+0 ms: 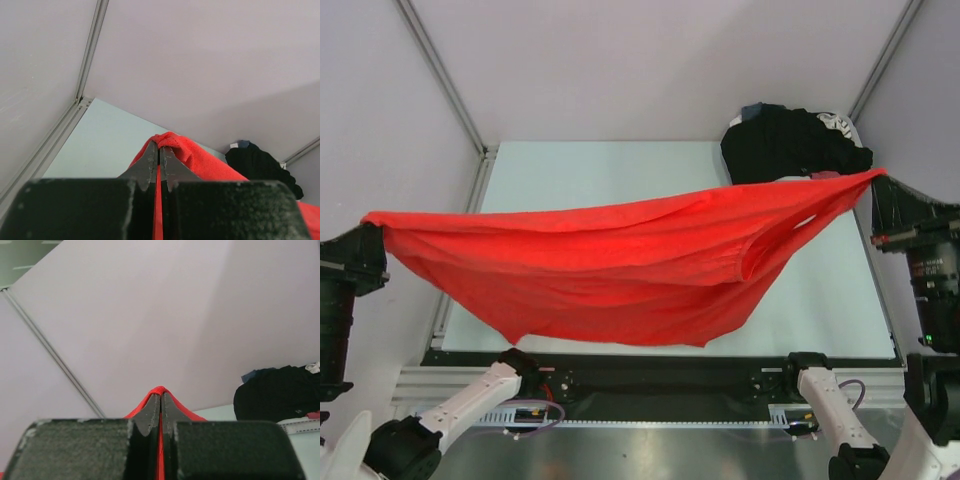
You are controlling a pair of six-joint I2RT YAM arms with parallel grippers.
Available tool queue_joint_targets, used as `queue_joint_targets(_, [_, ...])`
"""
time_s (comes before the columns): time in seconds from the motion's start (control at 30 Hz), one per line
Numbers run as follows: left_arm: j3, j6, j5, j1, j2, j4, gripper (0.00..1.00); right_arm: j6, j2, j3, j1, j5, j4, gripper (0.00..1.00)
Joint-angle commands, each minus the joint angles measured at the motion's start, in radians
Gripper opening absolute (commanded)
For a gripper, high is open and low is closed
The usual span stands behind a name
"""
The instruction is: Fold and stack the tank tops
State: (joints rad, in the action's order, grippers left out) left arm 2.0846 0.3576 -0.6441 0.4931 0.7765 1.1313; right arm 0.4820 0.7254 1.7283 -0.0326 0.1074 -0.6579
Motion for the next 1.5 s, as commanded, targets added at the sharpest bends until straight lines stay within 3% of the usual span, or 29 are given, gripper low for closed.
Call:
queue_joint_targets(0.0, [-0.099, 0.004, 0.043, -0.008, -0.028, 0.004, 0.00, -0.031, -0.040, 0.037, -0.003, 0.034, -0.043, 0.00])
queue_joint_targets(0.07, [-0.170, 0.017, 0.063, -0.007, -0.022, -0.005, 0.00, -0.037, -0.005, 0.027, -0.003, 0.037, -0.094, 0.00])
queue_joint_targets(0.1, [-0.316, 0.029, 0.099, -0.008, -0.011, -0.031, 0.00, -0.039, 0.032, -0.025, -0.003, 0.023, -0.130, 0.00])
queue_joint_targets(0.13, [-0.317, 0.029, 0.118, -0.008, -0.011, -0.053, 0.00, -0.039, 0.051, -0.071, -0.003, 0.012, -0.141, 0.00])
queue_joint_targets(0.17, [-0.442, 0.046, 0.136, -0.008, -0.017, -0.077, 0.00, -0.039, 0.064, -0.119, -0.003, 0.006, -0.140, 0.00])
queue_joint_targets(0.33, [-0.783, 0.102, 0.178, -0.011, -0.011, -0.278, 0.00, -0.005, 0.162, -0.429, -0.004, -0.018, 0.016, 0.00])
queue_joint_targets(0.43, [-0.928, 0.115, 0.284, -0.062, 0.055, -0.395, 0.01, 0.017, 0.294, -0.532, -0.007, 0.003, 0.099, 0.00])
queue_joint_targets(0.57, [-1.096, 0.141, 0.476, -0.233, 0.163, -0.557, 0.00, 0.059, 0.452, -0.607, -0.013, -0.017, 0.197, 0.00])
queue_joint_targets(0.67, [-1.156, 0.193, 0.622, -0.347, 0.240, -0.683, 0.00, 0.092, 0.581, -0.631, -0.020, -0.028, 0.286, 0.01])
queue_joint_targets(0.73, [-1.173, 0.216, 0.632, -0.369, 0.277, -0.728, 0.00, 0.095, 0.640, -0.621, -0.021, 0.003, 0.339, 0.12])
queue_joint_targets(0.8, [-1.186, 0.236, 0.618, -0.372, 0.337, -0.786, 0.00, 0.092, 0.721, -0.602, -0.021, 0.034, 0.365, 0.45])
queue_joint_targets(0.87, [-1.190, 0.251, 0.609, -0.378, 0.394, -0.824, 0.00, 0.070, 0.767, -0.567, -0.012, 0.070, 0.357, 0.68])
queue_joint_targets(0.93, [-1.195, 0.262, 0.604, -0.383, 0.424, -0.849, 0.00, 0.043, 0.792, -0.547, 0.000, 0.055, 0.294, 0.67])
queue_joint_targets(1.13, [-1.203, 0.247, 0.612, -0.450, 0.498, -0.909, 0.00, -0.048, 0.642, -0.711, 0.108, 0.106, 0.291, 0.43])
queue_joint_targets(1.47, [-1.126, 0.219, 0.678, -0.528, 0.648, -0.915, 0.00, -0.028, 0.632, -0.835, 0.307, 0.040, 0.178, 0.54])
